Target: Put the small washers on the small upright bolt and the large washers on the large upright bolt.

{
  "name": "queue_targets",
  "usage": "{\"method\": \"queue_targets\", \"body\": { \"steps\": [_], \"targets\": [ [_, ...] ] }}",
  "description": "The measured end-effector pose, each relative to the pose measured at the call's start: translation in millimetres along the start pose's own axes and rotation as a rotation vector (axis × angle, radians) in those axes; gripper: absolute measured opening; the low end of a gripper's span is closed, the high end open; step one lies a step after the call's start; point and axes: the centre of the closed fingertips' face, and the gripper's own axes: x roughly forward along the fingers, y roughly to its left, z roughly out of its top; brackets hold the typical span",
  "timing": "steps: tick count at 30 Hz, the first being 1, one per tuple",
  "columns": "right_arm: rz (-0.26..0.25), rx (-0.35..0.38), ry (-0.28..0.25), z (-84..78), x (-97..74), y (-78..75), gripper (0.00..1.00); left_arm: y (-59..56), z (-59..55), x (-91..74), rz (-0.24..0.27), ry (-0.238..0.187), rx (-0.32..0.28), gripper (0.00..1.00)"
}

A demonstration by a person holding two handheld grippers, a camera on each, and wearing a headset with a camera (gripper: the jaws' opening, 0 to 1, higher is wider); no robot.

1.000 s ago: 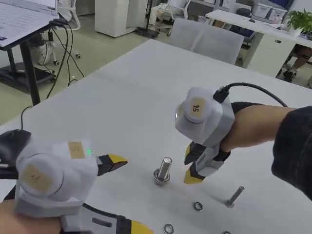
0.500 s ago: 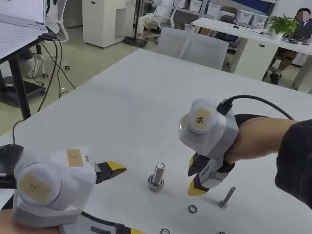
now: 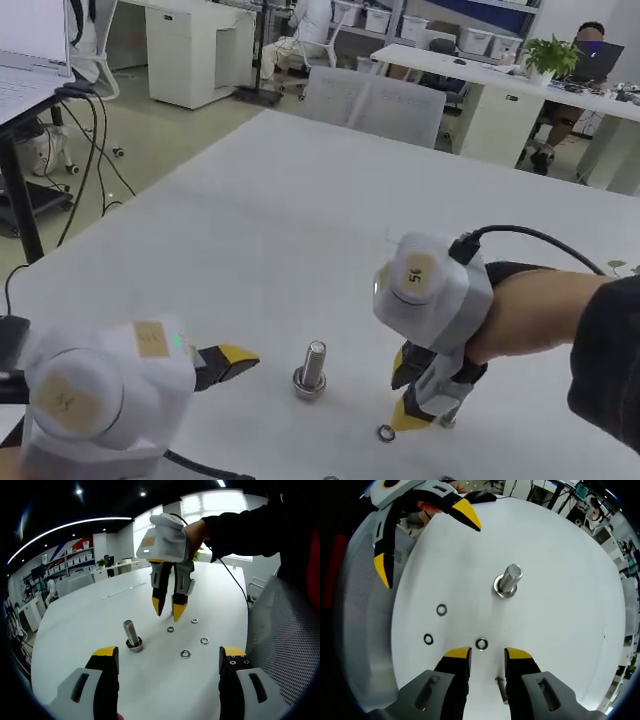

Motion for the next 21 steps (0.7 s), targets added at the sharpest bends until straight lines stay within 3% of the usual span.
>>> {"method": "queue_targets", "body": {
  "steps": [21],
  "targets": [
    [0.024,0.011,-0.009,-5.0,24.7,13.8,0.24,-7.2,-0.9,4.7,-0.036,0.006,0.009,0.81]
  ]
}}
